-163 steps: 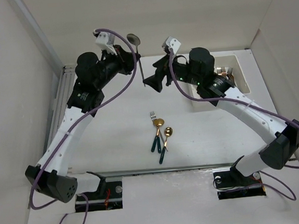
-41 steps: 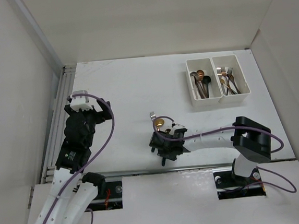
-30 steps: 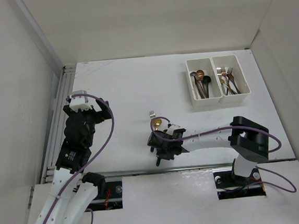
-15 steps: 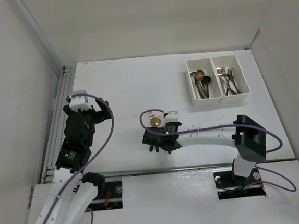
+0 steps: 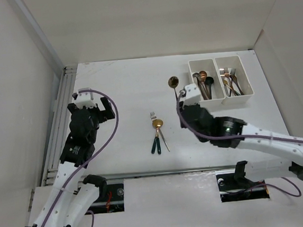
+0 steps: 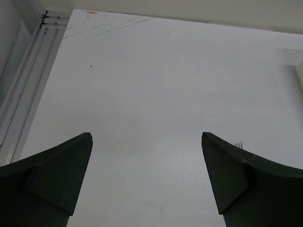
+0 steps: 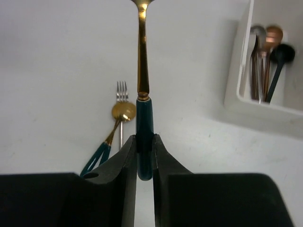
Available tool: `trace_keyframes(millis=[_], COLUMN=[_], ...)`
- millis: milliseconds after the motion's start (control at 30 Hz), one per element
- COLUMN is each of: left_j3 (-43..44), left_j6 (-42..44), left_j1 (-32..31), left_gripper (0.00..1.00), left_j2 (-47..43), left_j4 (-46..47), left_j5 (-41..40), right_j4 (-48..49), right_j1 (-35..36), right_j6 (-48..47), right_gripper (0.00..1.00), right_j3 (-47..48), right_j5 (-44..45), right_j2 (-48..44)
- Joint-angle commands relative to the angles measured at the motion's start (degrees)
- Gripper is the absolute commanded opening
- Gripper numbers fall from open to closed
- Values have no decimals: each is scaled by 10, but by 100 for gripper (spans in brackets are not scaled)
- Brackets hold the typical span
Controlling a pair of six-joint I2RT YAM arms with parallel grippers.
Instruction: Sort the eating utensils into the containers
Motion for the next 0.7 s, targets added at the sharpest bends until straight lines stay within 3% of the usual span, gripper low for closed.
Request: trace_keyframes(millis=[0, 100, 233, 400, 667], left_j3=[16, 10, 10, 10, 26], left_j6=[25, 37, 37, 37, 43], left_j1=[4, 10, 10, 10, 10], left_gripper=[100, 100, 100, 100, 100], left_j2=[10, 21, 34, 53, 105], left_j4=[43, 50, 50, 50, 50], left_j5=[2, 8, 14, 19, 53], right_j4=[222, 222, 215, 170, 164], right_j1=[-88, -179, -316, -432, -542], right_j6=[-232, -290, -295, -329, -346], right_gripper=[0, 0, 0, 0, 0], right_j3=[-9, 21, 90, 163, 190], right_j5=[-154, -284, -430, -459, -516], right_j2=[-66, -51, 5, 127, 181])
